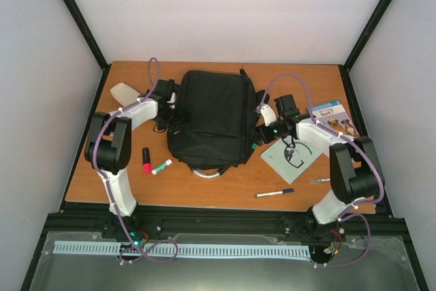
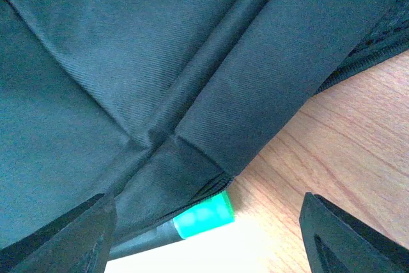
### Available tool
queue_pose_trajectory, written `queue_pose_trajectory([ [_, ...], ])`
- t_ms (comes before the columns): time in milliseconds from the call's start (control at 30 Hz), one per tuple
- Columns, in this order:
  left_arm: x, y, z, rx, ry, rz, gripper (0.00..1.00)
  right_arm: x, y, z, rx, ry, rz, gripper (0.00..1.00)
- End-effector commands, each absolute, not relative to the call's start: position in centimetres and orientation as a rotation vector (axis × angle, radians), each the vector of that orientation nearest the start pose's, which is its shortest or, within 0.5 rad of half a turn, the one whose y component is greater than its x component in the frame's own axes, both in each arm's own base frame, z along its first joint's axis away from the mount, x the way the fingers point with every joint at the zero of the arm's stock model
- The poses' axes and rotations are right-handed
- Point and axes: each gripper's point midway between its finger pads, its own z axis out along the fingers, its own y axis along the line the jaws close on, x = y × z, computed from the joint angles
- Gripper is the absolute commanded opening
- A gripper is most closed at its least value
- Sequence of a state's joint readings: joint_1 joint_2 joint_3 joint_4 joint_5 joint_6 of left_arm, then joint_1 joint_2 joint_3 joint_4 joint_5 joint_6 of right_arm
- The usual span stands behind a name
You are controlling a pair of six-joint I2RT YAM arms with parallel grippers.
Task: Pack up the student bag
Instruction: Adjust the student bag at the center of the board.
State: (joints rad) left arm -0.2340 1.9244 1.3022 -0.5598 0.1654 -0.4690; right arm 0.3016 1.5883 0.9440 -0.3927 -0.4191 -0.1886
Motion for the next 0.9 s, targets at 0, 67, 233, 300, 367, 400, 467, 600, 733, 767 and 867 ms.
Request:
queue_pose_trajectory([
  [0, 40.0, -13.0, 4.6, -0.315, 2.781, -0.391, 0.97, 34.8, 17.7, 6.8, -0.738, 2.514, 0.571, 0.8],
  [67, 39.0, -13.1, 4.6, -0.327, 2.779, -0.401, 0.97, 35.1, 17.8, 6.0, -0.729, 2.554, 0.575, 0.8],
  [233, 36.8, -13.4, 4.7, -0.378, 2.752, -0.448, 0.97, 35.9, 18.7, 4.8, -0.727, 2.606, 0.63, 0.8],
  [300, 36.4, -13.4, 5.0, -0.379, 2.735, -0.462, 0.97, 36.5, 19.4, 4.4, -0.734, 2.621, 0.659, 0.8],
  [367, 36.0, -13.2, 5.1, -0.37, 2.731, -0.457, 0.97, 37.3, 20.0, 4.3, -0.736, 2.633, 0.677, 0.79],
  [400, 35.9, -13.1, 5.1, -0.364, 2.73, -0.448, 0.97, 37.7, 20.5, 4.3, -0.737, 2.636, 0.688, 0.78],
  [467, 35.9, -12.7, 5.0, -0.364, 2.735, -0.414, 0.97, 38.5, 21.0, 4.2, -0.738, 2.64, 0.702, 0.77],
  [600, 36.6, -13.1, 5.3, -0.365, 2.72, -0.434, 0.97, 39.7, 21.8, 4.3, -0.743, 2.637, 0.726, 0.76],
  [733, 37.9, -14.4, 6.9, -0.31, 2.664, -0.533, 0.98, 41.0, 22.2, 5.0, -0.775, 2.606, 0.721, 0.75],
  [767, 38.1, -14.5, 7.2, -0.304, 2.66, -0.536, 0.98, 41.4, 22.3, 5.2, -0.783, 2.593, 0.714, 0.75],
  [867, 39.0, -14.1, 7.4, -0.311, 2.66, -0.483, 0.98, 42.4, 22.6, 5.7, -0.786, 2.572, 0.707, 0.75],
])
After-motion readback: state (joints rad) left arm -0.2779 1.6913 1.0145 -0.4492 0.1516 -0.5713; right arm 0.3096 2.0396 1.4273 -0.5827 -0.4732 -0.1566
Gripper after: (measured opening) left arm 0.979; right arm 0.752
